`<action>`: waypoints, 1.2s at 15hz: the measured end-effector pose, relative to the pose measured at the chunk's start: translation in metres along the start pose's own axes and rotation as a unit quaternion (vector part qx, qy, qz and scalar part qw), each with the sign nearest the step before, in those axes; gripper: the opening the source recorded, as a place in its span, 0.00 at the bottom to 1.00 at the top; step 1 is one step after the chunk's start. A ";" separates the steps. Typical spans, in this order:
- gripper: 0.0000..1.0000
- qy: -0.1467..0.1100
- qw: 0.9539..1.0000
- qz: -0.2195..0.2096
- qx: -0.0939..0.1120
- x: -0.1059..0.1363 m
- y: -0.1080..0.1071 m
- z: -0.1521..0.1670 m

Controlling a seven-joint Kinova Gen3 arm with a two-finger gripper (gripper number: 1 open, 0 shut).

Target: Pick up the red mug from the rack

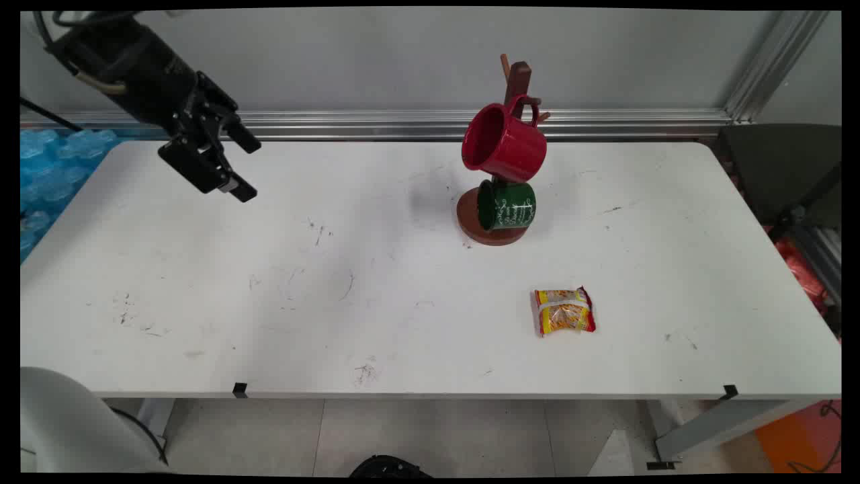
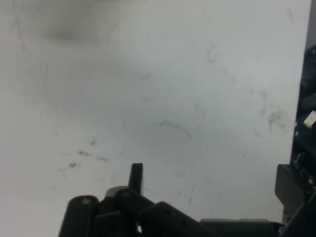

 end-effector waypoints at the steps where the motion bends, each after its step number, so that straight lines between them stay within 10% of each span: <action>1: 1.00 0.008 1.000 -0.004 -0.003 0.004 0.001 -0.001; 18: 1.00 0.157 0.979 -0.121 -0.046 0.134 -0.002 0.045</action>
